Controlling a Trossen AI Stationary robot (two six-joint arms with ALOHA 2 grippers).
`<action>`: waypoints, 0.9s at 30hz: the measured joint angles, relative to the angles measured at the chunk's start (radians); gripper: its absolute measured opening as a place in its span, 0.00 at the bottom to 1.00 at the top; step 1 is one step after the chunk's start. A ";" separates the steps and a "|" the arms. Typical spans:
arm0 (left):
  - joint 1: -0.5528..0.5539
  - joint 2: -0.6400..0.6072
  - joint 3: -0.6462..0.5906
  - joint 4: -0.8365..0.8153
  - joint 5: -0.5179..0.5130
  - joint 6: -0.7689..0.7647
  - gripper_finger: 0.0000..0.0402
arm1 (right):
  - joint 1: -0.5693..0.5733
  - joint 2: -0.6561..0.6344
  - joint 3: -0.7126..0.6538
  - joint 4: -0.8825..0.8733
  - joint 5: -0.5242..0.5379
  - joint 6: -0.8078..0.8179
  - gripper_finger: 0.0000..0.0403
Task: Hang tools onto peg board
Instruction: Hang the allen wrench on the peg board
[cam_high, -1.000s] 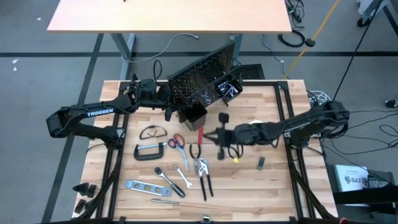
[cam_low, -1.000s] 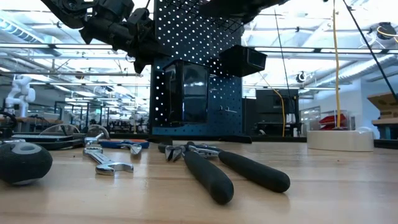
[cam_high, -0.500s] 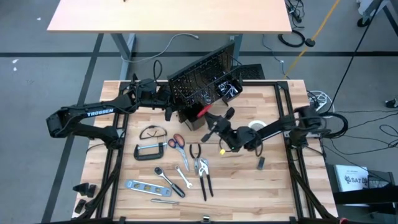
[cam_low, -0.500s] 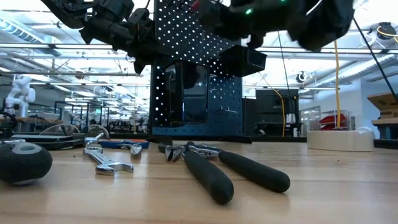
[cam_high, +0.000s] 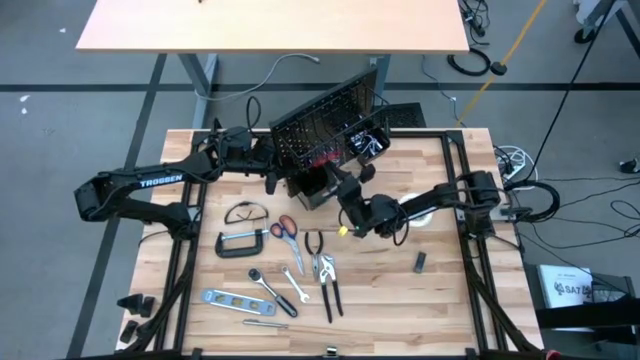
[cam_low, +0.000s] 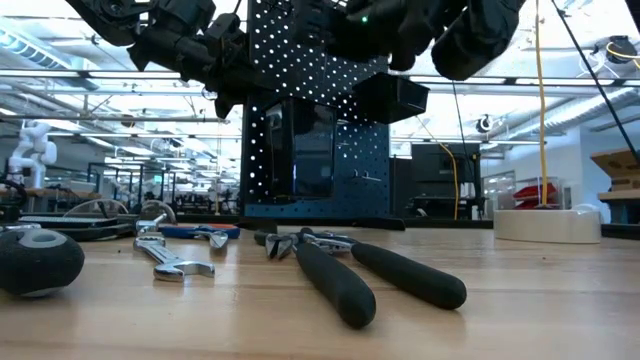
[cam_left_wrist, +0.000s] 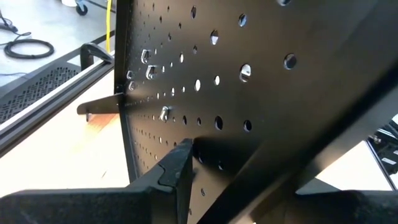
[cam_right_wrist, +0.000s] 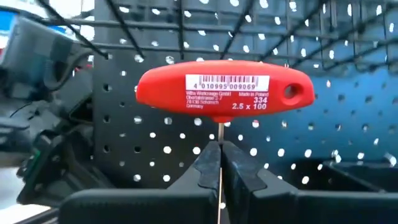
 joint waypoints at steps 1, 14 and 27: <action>0.000 0.000 0.000 0.000 -0.002 0.002 0.31 | -0.007 0.000 0.000 -0.023 0.000 0.032 0.00; -0.037 0.000 0.000 0.001 -0.022 -0.028 0.31 | -0.052 0.001 0.000 -0.050 0.073 0.123 0.00; -0.145 0.000 0.000 0.007 -0.136 -0.155 0.31 | -0.009 0.000 -0.001 0.050 0.164 -0.066 0.00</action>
